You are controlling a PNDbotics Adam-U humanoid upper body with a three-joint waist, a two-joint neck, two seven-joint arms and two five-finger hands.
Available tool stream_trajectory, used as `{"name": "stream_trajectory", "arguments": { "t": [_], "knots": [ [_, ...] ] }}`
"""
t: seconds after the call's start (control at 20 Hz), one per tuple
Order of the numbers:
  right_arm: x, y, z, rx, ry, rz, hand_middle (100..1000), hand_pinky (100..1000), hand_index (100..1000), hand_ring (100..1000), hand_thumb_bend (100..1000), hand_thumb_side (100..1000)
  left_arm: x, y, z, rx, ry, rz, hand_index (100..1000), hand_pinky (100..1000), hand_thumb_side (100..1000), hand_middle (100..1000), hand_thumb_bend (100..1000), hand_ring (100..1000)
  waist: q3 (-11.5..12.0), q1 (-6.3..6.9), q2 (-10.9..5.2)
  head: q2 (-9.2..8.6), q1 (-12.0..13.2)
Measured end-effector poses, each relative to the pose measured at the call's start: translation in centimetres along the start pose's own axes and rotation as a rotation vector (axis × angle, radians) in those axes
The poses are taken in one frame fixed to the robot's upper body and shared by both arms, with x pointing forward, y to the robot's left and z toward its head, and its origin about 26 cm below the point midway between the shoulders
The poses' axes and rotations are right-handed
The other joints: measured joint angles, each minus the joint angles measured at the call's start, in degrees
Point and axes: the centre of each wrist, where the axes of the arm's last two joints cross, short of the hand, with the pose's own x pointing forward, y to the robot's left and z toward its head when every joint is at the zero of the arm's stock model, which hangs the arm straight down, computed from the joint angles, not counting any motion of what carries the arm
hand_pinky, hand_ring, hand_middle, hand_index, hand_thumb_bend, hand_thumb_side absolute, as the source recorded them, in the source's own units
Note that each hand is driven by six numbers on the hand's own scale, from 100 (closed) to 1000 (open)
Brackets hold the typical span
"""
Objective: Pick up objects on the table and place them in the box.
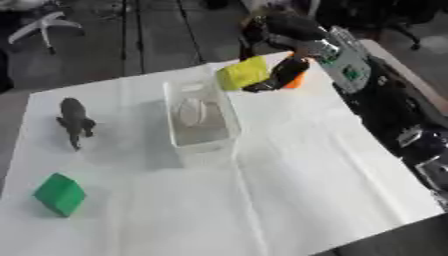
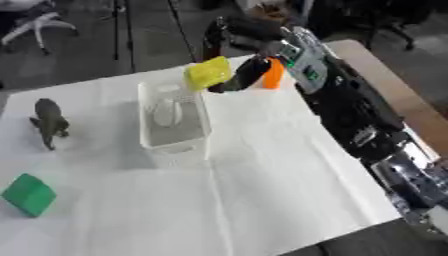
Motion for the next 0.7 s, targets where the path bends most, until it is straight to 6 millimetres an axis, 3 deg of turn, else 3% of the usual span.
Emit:
{"name": "stream_trajectory", "arguments": {
  "t": [0.7],
  "knots": [
    [2.1, 0.8, -4.1, -0.007, -0.088, -0.111, 354, 489, 458, 492, 283, 246, 0.0, 0.0, 0.0, -0.005, 0.003, 0.001, 748, 618, 983, 631, 323, 673, 0.42, 0.01, 0.00, 0.00, -0.37]
  ]
}}
